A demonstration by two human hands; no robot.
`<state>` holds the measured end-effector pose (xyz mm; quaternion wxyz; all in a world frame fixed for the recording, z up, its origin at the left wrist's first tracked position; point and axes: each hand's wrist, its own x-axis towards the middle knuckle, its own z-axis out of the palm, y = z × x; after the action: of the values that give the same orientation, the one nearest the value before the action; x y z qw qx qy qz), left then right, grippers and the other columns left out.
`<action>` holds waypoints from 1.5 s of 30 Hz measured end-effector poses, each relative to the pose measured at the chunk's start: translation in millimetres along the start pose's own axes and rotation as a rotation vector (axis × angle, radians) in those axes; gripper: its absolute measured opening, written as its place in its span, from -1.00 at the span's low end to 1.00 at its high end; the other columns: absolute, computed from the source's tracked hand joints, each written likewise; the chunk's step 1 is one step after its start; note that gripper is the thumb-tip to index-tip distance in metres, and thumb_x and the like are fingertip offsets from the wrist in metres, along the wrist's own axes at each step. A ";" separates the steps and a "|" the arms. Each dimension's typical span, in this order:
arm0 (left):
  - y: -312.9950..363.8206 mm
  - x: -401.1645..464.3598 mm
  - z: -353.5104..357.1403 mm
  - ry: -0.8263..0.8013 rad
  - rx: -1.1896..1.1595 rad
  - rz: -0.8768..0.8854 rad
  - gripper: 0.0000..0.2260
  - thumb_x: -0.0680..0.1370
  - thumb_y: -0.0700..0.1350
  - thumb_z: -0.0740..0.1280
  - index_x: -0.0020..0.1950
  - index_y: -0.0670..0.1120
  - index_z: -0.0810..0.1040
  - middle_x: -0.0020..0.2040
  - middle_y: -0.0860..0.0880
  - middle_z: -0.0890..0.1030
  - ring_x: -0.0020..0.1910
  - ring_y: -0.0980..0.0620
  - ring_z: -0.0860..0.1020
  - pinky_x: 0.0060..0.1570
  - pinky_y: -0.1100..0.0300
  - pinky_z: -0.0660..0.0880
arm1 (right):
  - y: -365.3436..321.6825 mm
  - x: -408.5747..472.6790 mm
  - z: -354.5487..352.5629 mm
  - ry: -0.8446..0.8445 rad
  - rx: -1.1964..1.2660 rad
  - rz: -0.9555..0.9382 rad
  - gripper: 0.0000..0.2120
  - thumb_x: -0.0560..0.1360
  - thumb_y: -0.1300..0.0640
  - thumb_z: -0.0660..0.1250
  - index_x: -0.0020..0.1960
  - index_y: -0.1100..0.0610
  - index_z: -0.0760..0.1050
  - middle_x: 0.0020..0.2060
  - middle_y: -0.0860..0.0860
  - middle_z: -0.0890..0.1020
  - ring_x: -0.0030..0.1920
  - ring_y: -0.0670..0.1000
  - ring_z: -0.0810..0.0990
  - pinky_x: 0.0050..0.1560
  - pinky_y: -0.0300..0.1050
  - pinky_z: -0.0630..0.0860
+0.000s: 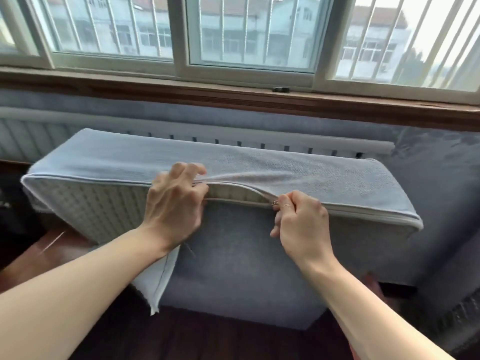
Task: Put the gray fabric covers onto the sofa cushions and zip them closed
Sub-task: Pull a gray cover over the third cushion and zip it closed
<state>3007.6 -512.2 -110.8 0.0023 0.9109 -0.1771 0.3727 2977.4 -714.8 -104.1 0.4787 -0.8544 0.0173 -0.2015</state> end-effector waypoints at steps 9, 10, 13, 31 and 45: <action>-142.4 -41.8 -11.0 -0.058 0.126 -0.050 -0.81 0.08 -0.41 0.45 -0.41 -0.19 0.58 -0.04 -0.13 0.60 -0.10 -0.19 0.56 -0.01 -0.25 0.36 | -71.4 -17.6 116.4 -0.058 0.087 0.010 -0.69 0.61 0.18 0.13 -0.24 0.24 0.49 -0.51 0.00 0.57 -0.57 -0.13 0.53 -0.45 -0.41 0.35; -157.9 -45.3 -12.6 -0.046 0.130 -0.038 -0.81 0.08 -0.41 0.44 -0.40 -0.19 0.58 -0.09 -0.12 0.60 -0.16 -0.18 0.57 -0.03 -0.22 0.39 | -79.9 -20.8 130.8 -0.059 0.096 0.013 -0.69 0.61 0.18 0.13 -0.25 0.23 0.48 -0.52 -0.02 0.56 -0.58 -0.11 0.54 -0.45 -0.40 0.36; -201.1 -52.1 -17.3 -0.045 0.085 0.026 -0.82 0.17 -0.38 0.44 -0.35 -0.17 0.55 -0.22 -0.10 0.56 -0.32 -0.17 0.55 -0.31 0.03 0.50 | -108.5 -31.1 178.0 -0.071 0.106 0.013 -0.69 0.61 0.19 0.13 -0.28 0.19 0.46 -0.54 -0.03 0.55 -0.59 -0.09 0.55 -0.47 -0.40 0.36; -314.6 -99.0 -2.2 0.013 -0.312 -0.179 -0.88 0.33 -0.15 0.51 -0.31 -0.09 0.59 -0.23 -0.04 0.45 -0.22 -0.13 0.50 -0.23 0.10 0.31 | -210.8 -56.1 328.9 -0.028 -0.141 -0.061 -0.72 0.59 0.08 0.20 -0.29 0.10 0.42 -0.36 -0.01 0.51 -0.23 0.05 0.45 -0.28 -0.14 0.15; -309.8 -108.5 -9.7 -0.290 -1.416 -0.951 -0.73 0.44 -0.41 0.22 -0.16 -0.10 0.63 -0.24 0.01 0.63 -0.31 0.26 0.57 -0.29 0.41 0.48 | -223.8 -48.3 348.7 -0.260 -0.555 -0.423 -0.85 0.54 -0.01 0.25 -0.02 0.07 0.47 -0.19 0.06 0.60 -0.05 0.17 0.55 -0.18 -0.06 0.33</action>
<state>3030.0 -185.7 -137.9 0.7022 0.7111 0.0338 0.0141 3022.2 -300.1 -95.9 0.1750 -0.9548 -0.1666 -0.1733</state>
